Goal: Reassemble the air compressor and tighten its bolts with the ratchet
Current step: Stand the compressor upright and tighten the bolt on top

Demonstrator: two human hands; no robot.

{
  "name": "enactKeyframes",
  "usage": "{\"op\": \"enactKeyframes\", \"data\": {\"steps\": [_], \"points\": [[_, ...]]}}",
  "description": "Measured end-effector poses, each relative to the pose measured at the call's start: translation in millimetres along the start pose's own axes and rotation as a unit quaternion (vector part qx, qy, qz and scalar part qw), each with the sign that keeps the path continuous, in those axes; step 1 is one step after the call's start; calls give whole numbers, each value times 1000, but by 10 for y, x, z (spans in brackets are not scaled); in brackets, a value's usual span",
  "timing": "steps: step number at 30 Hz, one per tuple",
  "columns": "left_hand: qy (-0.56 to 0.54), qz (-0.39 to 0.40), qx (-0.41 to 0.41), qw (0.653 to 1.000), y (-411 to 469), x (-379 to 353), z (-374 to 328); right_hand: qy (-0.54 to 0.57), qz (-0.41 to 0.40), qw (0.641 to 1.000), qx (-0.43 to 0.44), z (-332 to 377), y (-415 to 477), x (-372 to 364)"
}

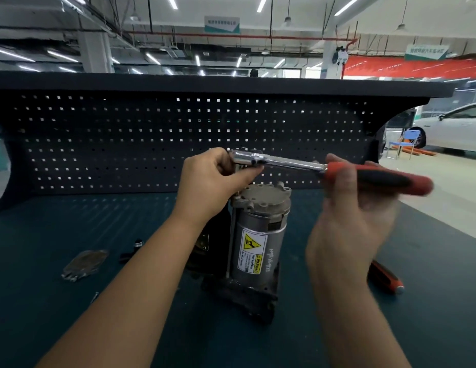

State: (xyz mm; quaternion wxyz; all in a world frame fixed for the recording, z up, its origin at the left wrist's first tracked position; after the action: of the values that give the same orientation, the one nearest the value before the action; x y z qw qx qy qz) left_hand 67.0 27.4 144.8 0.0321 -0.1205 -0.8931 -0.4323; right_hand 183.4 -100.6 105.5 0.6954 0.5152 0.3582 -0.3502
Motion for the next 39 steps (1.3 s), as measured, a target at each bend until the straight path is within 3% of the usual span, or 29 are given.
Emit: {"op": "enactKeyframes", "data": {"steps": [4, 7, 10, 12, 15, 18, 20, 23, 26, 28, 30, 34, 36, 39], "points": [[2, 20, -10, 1000, 12, -15, -19, -38, -131, 964, -226, -311, 219, 14], [-4, 23, -19, 1000, 19, -38, -22, -56, -114, 961, -246, -309, 267, -29], [-1, 28, -28, 999, 7, -40, -44, -40, -128, 985, -109, -152, 110, -30], [-6, 25, -26, 999, 9, -41, -66, -50, -125, 990, 30, -26, -109, -34], [-12, 24, -29, 999, 26, -33, -55, -138, -52, 965, 217, 94, -424, -145], [-13, 25, -29, 999, 28, 3, -14, -180, 23, 944, 274, 81, -481, -183], [-22, 29, -28, 999, 23, 28, 3, -162, -10, 962, 220, 42, -357, -115], [-34, 46, -15, 998, 31, 15, 11, -72, -103, 992, -25, -108, -21, 44], [-25, 56, -11, 998, 51, -21, -14, -64, -98, 970, -214, -232, 264, 68], [-23, 62, -6, 998, 60, -32, -14, -67, -85, 965, -239, -281, 327, 39], [-18, 65, -10, 998, 62, -31, -13, -64, -86, 976, -188, -242, 314, 26], [14, 70, -24, 997, 75, -52, -46, -77, -102, 992, 3, -10, -11, -25], [34, 66, -25, 997, 91, -58, -62, -115, -98, 982, 115, 81, -239, -115], [56, 65, -19, 996, 96, -56, -80, -197, 10, 938, 285, 130, -529, -295]]}}
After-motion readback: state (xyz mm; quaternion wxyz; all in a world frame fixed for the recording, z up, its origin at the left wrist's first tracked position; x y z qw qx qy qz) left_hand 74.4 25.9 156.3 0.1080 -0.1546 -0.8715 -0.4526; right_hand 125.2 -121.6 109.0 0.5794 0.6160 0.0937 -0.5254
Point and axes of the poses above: each hand's wrist, its own y-axis towards the middle knuckle, its own x-axis out of the back of the hand, z = x × y, the point moved 2 cm from there along y, towards the middle knuckle, and after that the axes turned 5 degrees about -z, right-handed, at the moved point
